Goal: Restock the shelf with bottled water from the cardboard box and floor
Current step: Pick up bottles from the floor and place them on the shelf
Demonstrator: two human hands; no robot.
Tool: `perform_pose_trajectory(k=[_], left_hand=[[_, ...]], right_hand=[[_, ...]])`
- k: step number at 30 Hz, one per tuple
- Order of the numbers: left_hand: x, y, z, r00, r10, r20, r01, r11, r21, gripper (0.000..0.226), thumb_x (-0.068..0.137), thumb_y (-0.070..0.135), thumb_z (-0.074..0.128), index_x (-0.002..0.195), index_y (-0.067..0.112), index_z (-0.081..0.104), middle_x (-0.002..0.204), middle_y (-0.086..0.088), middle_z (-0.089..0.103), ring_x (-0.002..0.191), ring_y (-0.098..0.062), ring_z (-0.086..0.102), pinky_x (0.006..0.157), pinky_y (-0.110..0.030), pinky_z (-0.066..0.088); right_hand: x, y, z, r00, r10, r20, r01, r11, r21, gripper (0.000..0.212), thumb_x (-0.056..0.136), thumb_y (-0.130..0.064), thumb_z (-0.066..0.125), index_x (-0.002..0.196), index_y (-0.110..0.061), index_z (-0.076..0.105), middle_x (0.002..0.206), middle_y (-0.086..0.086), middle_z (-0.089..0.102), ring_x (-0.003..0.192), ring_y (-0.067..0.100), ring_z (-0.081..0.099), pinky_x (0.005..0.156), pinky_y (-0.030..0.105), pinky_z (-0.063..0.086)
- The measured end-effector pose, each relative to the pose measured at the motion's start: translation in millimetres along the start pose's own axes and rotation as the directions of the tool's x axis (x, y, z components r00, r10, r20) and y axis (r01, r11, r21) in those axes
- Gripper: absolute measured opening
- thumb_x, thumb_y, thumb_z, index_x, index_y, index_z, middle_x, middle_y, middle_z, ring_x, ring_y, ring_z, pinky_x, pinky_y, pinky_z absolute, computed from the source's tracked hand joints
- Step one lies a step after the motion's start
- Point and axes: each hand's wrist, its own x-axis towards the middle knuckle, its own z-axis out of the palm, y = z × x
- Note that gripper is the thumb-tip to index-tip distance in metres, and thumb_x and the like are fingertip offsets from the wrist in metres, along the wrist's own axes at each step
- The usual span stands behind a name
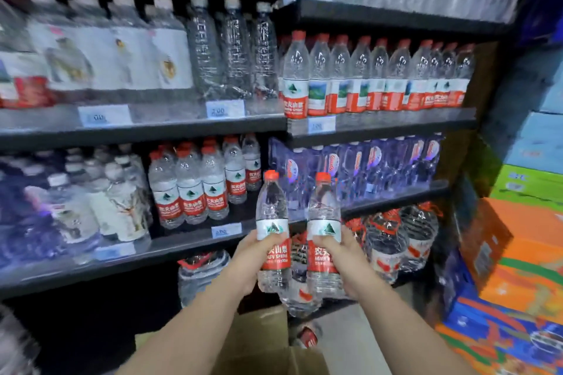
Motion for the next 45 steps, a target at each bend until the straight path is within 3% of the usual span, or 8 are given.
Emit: perform_pose_trajectory(k=[4,8,14,21,26,33,39,45], left_hand=[[22,21,-33,0.988,0.084,-0.127,-0.081,0.996,0.033,0.044,0.068,0.023,0.085,0.107,0.022,0.067,0.093,-0.003,0.076,0.085,-0.022,0.073,0.08,-0.038,0.057],[56,50,-54,0.947,0.221,-0.233,-0.196,0.973,0.125,0.032,0.073,0.015,0.083,0.097,0.026,0.064,0.091,0.003,0.073,0.084,-0.016,0.071,0.068,-0.028,0.054],[115,71,-68,0.908,0.365,-0.206,-0.293,0.904,0.311,0.04,0.077,0.014,0.08,0.102,0.03,0.054,0.093,0.019,0.063,0.081,0.009,0.054,0.062,-0.01,0.038],[173,46,-74,0.851,0.486,-0.202,-0.355,0.813,0.462,0.053,0.067,0.026,0.087,0.113,0.029,0.061,0.105,0.017,0.069,0.099,-0.001,0.064,0.076,-0.01,0.046],[186,33,-84,0.853,0.491,-0.176,-0.356,0.796,0.49,0.058,0.068,0.013,0.086,0.115,0.032,0.058,0.109,0.013,0.069,0.097,0.01,0.062,0.076,-0.004,0.046],[191,26,-91,0.89,0.433,-0.143,-0.282,0.769,0.574,0.062,0.069,0.024,0.085,0.124,0.03,0.056,0.116,0.014,0.067,0.107,-0.001,0.062,0.096,-0.032,0.051],[179,15,-86,0.879,0.383,-0.285,-0.108,0.74,0.664,0.042,0.074,0.029,0.082,0.109,0.016,0.063,0.091,0.012,0.062,0.084,-0.005,0.059,0.074,-0.02,0.044],[190,18,-89,0.839,0.385,-0.385,0.017,0.689,0.725,0.028,0.081,0.03,0.075,0.104,0.015,0.071,0.095,0.003,0.073,0.09,-0.016,0.068,0.078,-0.03,0.054]], right_hand=[[35,-14,45,0.996,-0.088,0.005,0.088,0.988,-0.129,0.042,0.076,-0.018,0.079,0.111,-0.022,0.056,0.098,-0.002,0.072,0.091,0.018,0.069,0.089,0.04,0.054],[76,-26,85,0.985,-0.163,0.063,0.172,0.964,-0.203,0.048,0.074,-0.014,0.081,0.112,-0.023,0.053,0.097,-0.007,0.069,0.089,0.013,0.067,0.078,0.027,0.052],[151,-17,122,0.96,-0.249,0.127,0.272,0.936,-0.223,0.06,0.071,0.002,0.08,0.116,-0.025,0.049,0.107,-0.007,0.067,0.097,0.004,0.063,0.084,0.019,0.049],[217,16,131,0.956,-0.26,0.136,0.286,0.931,-0.229,0.058,0.072,0.003,0.079,0.109,-0.029,0.048,0.106,-0.01,0.065,0.09,-0.007,0.064,0.081,0.014,0.051],[236,37,130,0.966,-0.211,0.151,0.247,0.927,-0.283,0.062,0.072,-0.005,0.081,0.117,-0.03,0.045,0.11,-0.009,0.065,0.105,0.015,0.064,0.097,0.036,0.05],[228,34,129,0.972,-0.183,0.148,0.224,0.911,-0.346,0.064,0.075,-0.008,0.079,0.128,-0.017,0.045,0.111,-0.005,0.062,0.102,0.013,0.061,0.089,0.028,0.047],[217,49,135,0.955,-0.296,0.031,0.269,0.811,-0.519,0.054,0.073,-0.018,0.08,0.121,-0.021,0.055,0.11,0.001,0.058,0.098,0.01,0.055,0.087,0.028,0.045],[235,47,154,0.955,-0.296,-0.002,0.242,0.785,-0.57,0.043,0.084,-0.011,0.069,0.123,-0.015,0.051,0.116,0.007,0.065,0.107,0.024,0.063,0.089,0.036,0.051]])
